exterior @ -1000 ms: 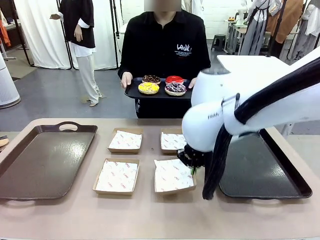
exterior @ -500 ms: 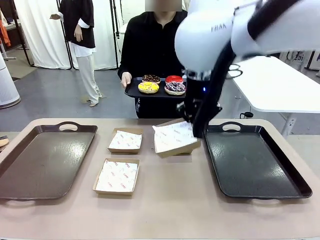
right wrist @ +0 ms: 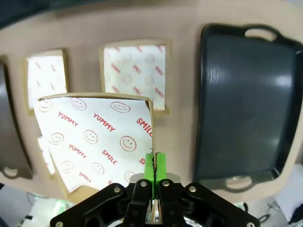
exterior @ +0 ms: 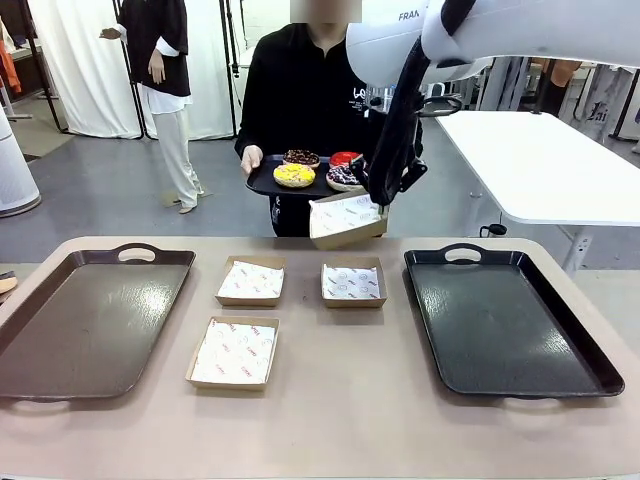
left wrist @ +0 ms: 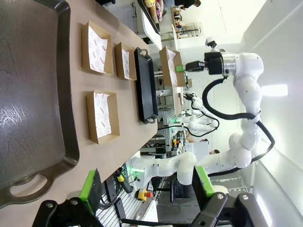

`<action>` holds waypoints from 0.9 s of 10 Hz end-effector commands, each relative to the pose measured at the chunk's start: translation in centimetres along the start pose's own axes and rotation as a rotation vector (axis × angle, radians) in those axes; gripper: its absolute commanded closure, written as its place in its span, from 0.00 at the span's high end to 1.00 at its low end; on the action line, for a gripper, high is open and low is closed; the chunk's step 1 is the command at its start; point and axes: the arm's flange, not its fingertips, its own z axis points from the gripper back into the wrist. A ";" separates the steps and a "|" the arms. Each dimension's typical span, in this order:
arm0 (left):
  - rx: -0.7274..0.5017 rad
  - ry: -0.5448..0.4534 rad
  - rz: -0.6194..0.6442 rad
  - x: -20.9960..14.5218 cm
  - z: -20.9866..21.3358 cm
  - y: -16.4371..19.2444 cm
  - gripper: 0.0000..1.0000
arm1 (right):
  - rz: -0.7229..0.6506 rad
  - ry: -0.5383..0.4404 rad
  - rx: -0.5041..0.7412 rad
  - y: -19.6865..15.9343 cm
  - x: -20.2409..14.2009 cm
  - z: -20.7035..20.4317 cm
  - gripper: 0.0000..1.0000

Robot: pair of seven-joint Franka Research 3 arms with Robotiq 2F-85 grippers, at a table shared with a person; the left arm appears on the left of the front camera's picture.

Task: Individually package the donuts and arrange them on the tray.
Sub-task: Pick up one Paper togo box, then place the picked Paper togo box on the Handle tray while simultaneously picking up another Paper togo box from the table with the other hand.

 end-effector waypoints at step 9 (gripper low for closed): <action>-0.014 -0.006 -0.004 -0.1 0.1 -0.1 1.00 | -0.021 -0.015 0.019 -0.5 2.4 0.2 0.00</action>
